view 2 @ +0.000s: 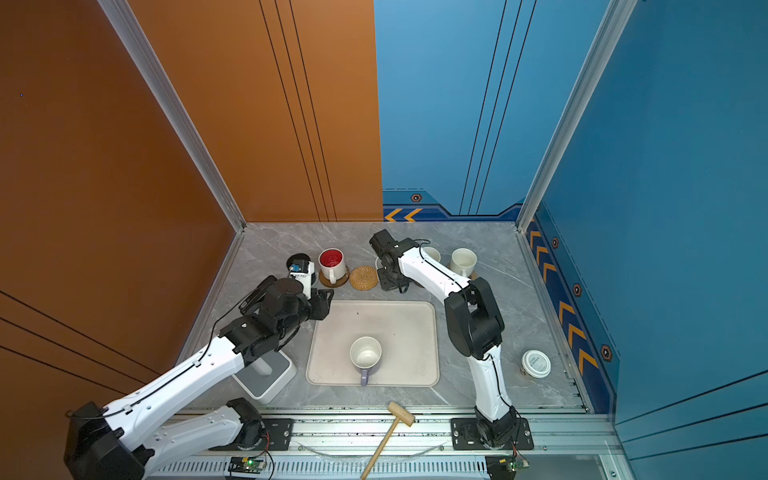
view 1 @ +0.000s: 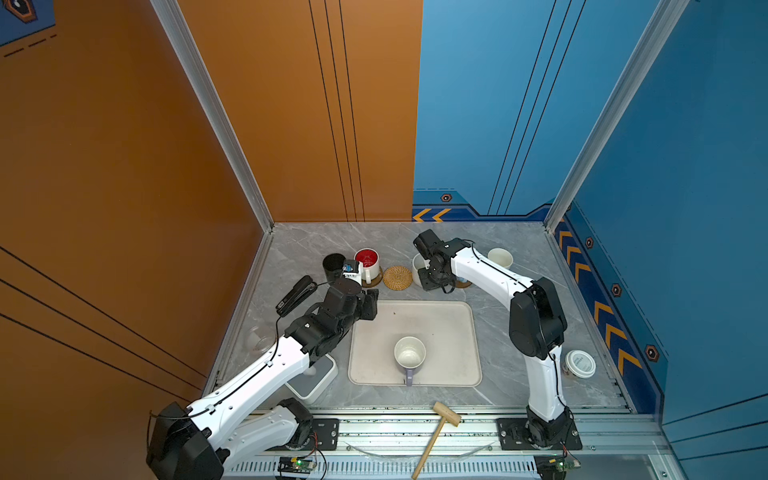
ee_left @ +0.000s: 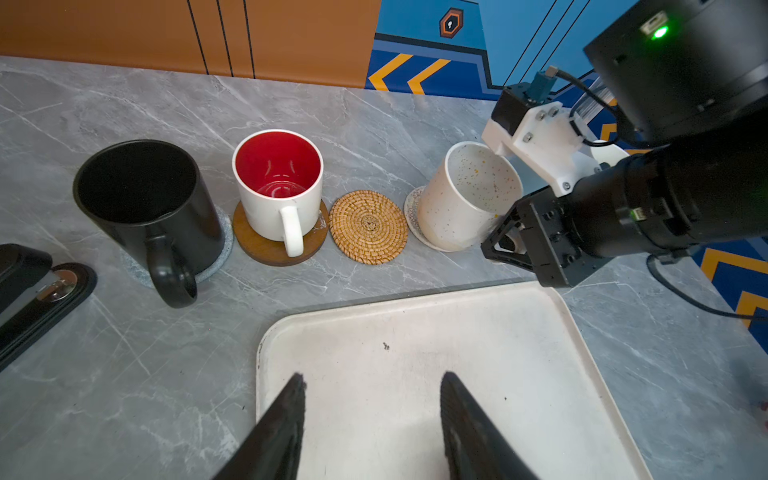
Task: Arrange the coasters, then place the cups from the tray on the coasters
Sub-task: 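Lower the speckled mug onto the beaded coaster and open the right gripper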
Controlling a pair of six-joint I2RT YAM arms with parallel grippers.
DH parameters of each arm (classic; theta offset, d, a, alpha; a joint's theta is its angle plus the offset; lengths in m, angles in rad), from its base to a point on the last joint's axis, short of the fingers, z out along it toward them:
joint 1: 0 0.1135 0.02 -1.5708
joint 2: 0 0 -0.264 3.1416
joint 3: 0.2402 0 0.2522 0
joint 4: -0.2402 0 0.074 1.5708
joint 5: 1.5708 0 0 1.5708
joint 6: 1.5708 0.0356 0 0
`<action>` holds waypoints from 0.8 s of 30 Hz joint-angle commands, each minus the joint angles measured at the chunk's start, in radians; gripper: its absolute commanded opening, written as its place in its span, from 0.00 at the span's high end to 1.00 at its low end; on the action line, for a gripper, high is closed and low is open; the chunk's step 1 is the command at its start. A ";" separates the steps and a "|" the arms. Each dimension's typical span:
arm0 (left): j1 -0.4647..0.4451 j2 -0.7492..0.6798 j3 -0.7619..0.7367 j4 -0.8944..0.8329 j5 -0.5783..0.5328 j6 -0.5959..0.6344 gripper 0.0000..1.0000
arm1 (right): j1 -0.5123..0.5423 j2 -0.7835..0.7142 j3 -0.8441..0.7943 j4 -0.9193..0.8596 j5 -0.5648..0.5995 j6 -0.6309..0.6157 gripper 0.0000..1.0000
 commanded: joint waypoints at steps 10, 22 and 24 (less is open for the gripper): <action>0.024 0.011 0.000 0.022 0.029 -0.003 0.47 | -0.027 0.034 0.081 0.047 0.009 0.007 1.00; 0.028 0.026 0.003 0.028 0.043 -0.006 0.46 | -0.040 0.047 0.075 0.038 0.009 0.006 1.00; 0.030 0.026 0.002 0.027 0.040 -0.006 0.46 | -0.039 0.050 0.073 0.036 0.008 0.007 1.00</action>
